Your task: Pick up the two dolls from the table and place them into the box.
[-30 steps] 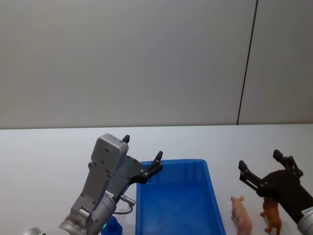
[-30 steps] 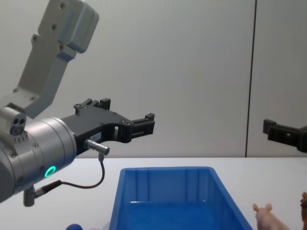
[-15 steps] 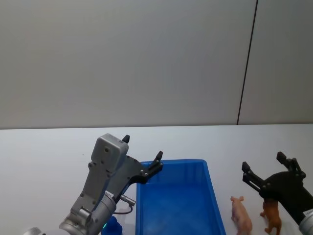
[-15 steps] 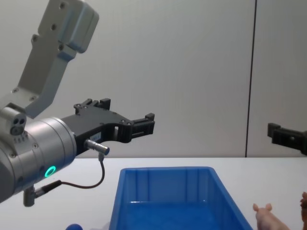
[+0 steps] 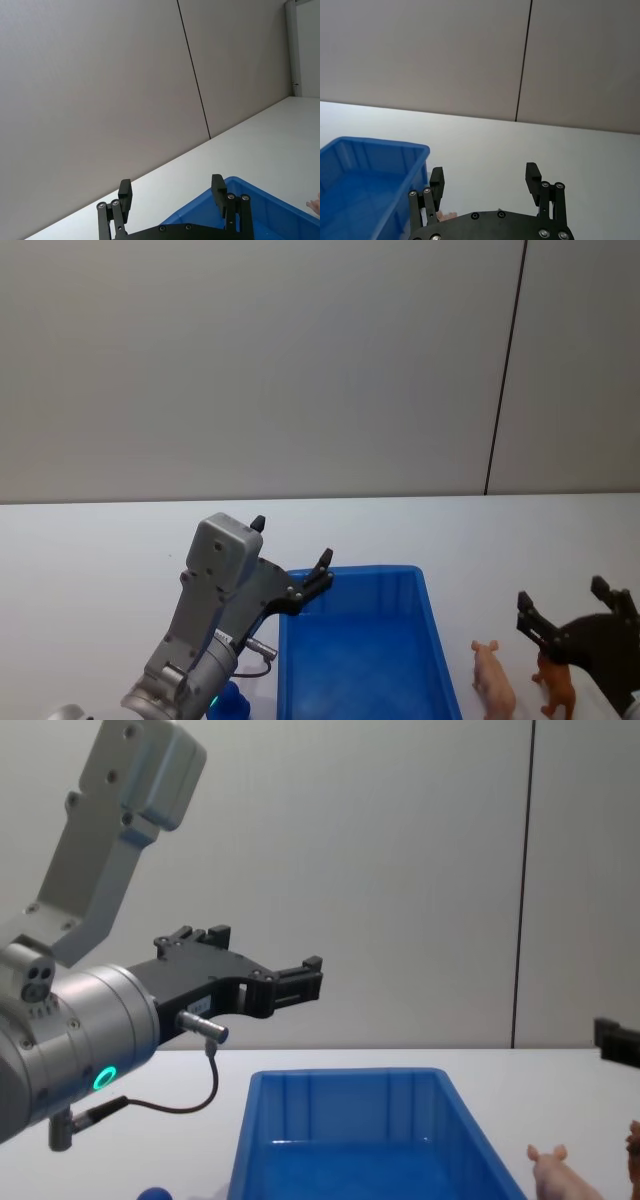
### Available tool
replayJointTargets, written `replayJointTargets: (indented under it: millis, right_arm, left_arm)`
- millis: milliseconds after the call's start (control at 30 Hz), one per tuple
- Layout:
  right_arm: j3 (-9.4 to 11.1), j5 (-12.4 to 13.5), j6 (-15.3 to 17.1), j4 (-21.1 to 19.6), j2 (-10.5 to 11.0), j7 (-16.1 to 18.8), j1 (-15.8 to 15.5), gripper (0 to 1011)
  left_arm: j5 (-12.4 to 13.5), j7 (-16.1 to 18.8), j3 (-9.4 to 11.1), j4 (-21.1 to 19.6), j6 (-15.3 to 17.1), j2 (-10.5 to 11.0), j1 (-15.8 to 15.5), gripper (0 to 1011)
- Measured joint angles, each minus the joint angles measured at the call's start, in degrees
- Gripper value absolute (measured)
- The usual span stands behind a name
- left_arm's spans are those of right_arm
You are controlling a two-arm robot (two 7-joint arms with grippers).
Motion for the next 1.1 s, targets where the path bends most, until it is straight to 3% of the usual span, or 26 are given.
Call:
replayJointTargets:
  millis: [400,967,1100]
  right_arm:
    - [-0.1,-0.3,2.7,1.0,-0.6,-3.0,-1.8,1001]
    - [-0.4,0.2,4.4,5.5,-2.2,-3.6,-2.3,1001]
    - [-0.5,0.4,4.6,6.5,-2.6,-3.3,-2.1,922]
  left_arm:
    - [0.0,0.0,0.0,0.0,0.0,0.0,0.0,1001]
    - [0.0,0.0,0.0,0.0,0.0,0.0,0.0,1001]
    - [0.0,0.0,0.0,0.0,0.0,0.0,0.0,1001]
